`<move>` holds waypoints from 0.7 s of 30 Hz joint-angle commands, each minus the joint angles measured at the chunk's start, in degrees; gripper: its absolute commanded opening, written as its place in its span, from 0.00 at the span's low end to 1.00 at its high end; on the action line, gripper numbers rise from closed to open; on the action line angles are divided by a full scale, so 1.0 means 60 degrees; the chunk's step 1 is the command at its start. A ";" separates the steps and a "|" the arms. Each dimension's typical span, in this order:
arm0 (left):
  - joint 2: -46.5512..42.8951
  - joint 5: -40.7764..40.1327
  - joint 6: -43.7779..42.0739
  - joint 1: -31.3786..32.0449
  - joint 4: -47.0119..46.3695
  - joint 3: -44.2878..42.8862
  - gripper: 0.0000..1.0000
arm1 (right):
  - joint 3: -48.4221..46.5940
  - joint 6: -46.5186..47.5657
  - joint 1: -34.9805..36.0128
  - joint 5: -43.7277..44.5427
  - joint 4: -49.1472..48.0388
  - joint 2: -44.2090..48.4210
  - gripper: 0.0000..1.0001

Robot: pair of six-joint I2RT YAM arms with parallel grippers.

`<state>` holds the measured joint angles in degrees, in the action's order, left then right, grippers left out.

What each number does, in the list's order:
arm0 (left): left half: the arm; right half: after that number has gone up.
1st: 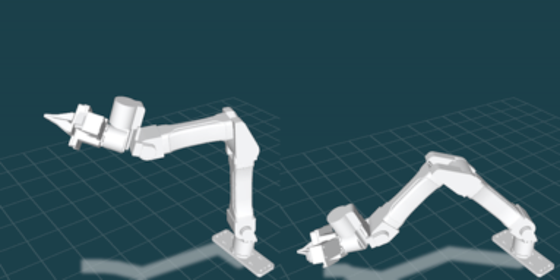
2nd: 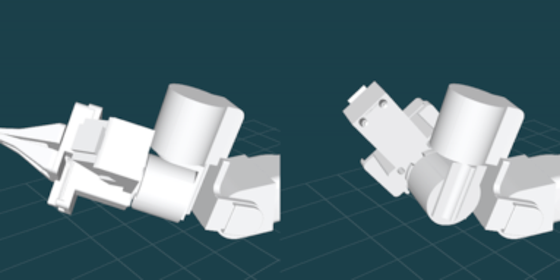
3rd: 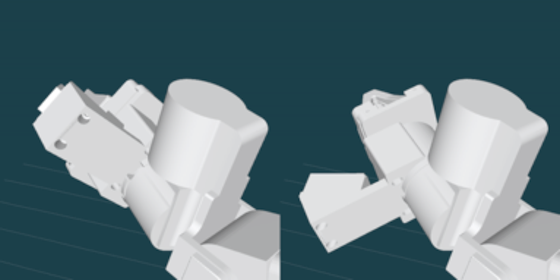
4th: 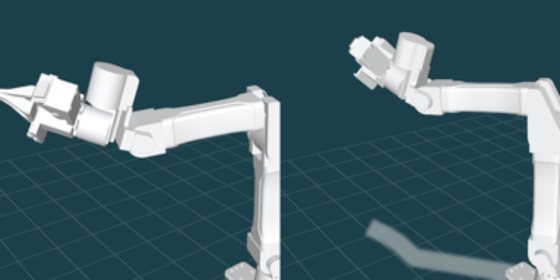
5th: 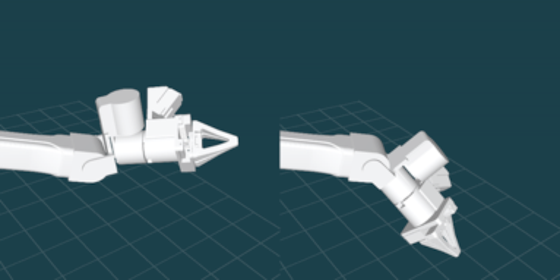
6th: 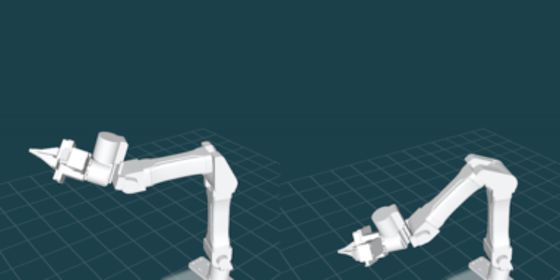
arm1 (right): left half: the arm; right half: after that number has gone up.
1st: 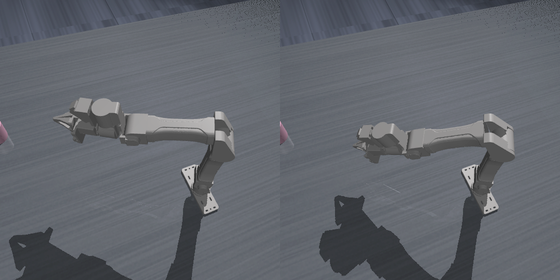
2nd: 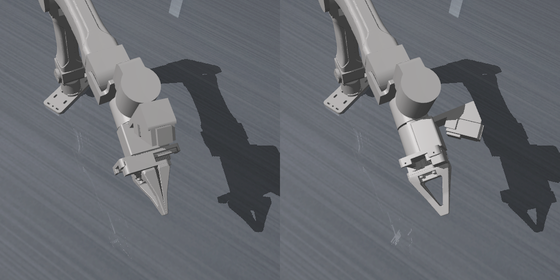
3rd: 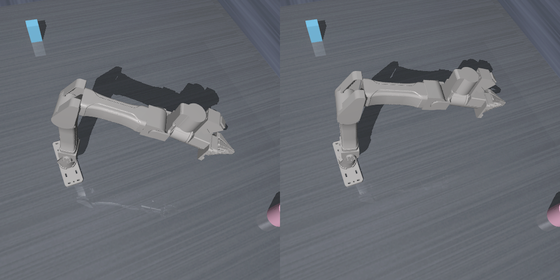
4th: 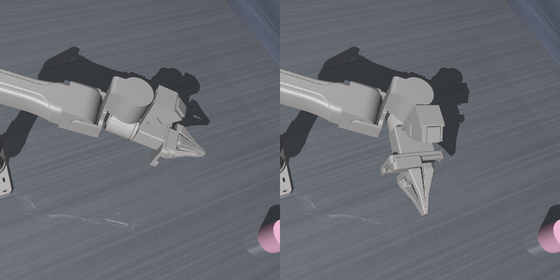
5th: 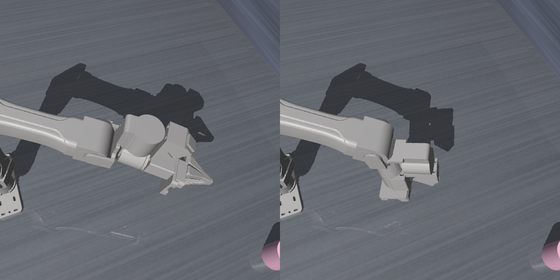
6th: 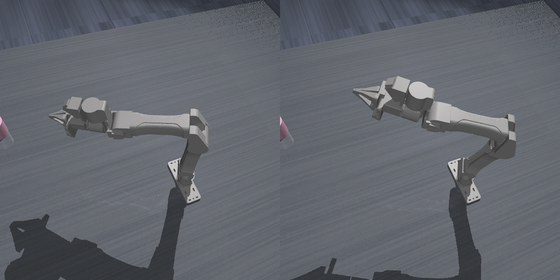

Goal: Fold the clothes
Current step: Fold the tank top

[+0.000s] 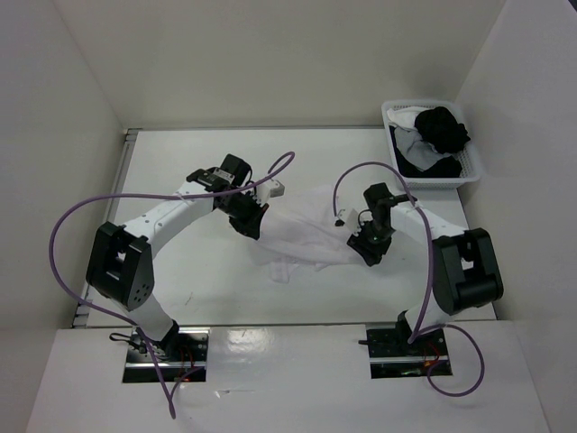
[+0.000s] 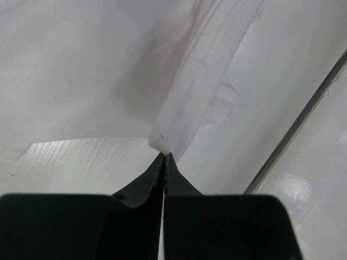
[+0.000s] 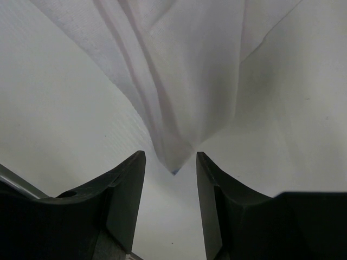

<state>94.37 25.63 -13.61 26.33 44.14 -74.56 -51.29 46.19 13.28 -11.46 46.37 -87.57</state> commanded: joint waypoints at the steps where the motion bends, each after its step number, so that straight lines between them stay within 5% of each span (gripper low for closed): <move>1: -0.0318 -0.0009 -0.0237 -0.0052 0.0070 0.0151 0.00 | 0.0110 0.0123 0.0101 -0.0125 -0.0404 -0.0228 0.49; 8: -0.0406 -0.0009 -0.0237 -0.0052 0.0070 0.0152 0.00 | 0.0110 0.0035 0.0101 -0.0038 -0.0492 -0.0420 0.37; 18: -0.0494 -0.0009 -0.0237 -0.0140 0.0070 0.0255 0.00 | 0.0198 -0.0053 0.0189 -0.0038 -0.0580 -0.0420 0.00; 21: -0.0581 -0.0009 -0.0237 -0.0140 0.0070 0.0255 0.00 | 0.0052 -0.0141 0.0189 -0.0038 -0.0449 -0.0289 0.00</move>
<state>93.43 25.30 -13.61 25.85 44.18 -73.54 -50.35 45.87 13.76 -11.38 44.40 -89.62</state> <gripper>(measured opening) 0.004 0.010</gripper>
